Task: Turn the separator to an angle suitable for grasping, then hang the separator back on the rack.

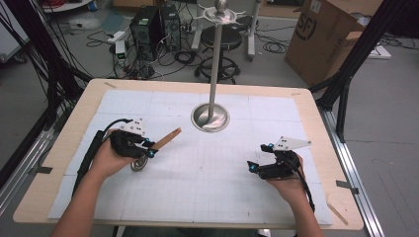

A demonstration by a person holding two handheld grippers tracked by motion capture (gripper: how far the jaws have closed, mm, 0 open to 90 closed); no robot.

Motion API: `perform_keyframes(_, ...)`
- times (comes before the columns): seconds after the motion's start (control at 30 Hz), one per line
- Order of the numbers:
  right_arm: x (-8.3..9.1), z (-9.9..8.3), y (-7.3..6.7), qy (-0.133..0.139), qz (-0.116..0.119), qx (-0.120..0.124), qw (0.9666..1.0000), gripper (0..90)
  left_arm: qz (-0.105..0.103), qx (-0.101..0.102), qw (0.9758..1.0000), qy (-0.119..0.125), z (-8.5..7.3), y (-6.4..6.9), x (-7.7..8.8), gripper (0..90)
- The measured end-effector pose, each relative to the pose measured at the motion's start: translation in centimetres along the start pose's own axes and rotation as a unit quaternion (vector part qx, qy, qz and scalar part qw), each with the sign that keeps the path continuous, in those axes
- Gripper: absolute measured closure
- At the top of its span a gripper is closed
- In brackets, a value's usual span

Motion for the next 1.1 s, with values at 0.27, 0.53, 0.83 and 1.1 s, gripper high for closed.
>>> perform_keyframes(0.27, 0.0, 0.4, -0.1, 0.009, 0.003, -0.002, 1.0000, 14.7, 0.010, 0.019, 0.9989, 0.042, 1.0, -0.6, 2.1, 68.7)
perform_keyframes(0.53, 0.6, 0.6, 0.1, 0.018, -0.004, -0.008, 0.9998, 14.7, 0.010, 0.026, 0.9975, 0.065, 1.7, -1.0, 3.1, 68.7)
perform_keyframes(0.83, 0.0, 1.1, -0.4, 0.019, 0.007, -0.005, 0.9998, 14.7, 0.019, 0.018, 0.9977, 0.062, 2.4, -1.0, 3.6, 68.7)
perform_keyframes(1.1, 0.3, 1.3, -0.4, 0.027, 0.008, -0.008, 0.9996, 14.7, 0.016, 0.021, 0.9967, 0.076, 3.2, -0.9, 3.7, 68.6)
Point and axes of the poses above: each handheld gripper's, and its own axes: x roughly backward along the jaws, z roughly out of its top, y roughly to its right, the point moved 7 cm from there along -x, roughly forward along the jaws, and after that the axes turned 4 degrees about y, right-handed, at the moved point
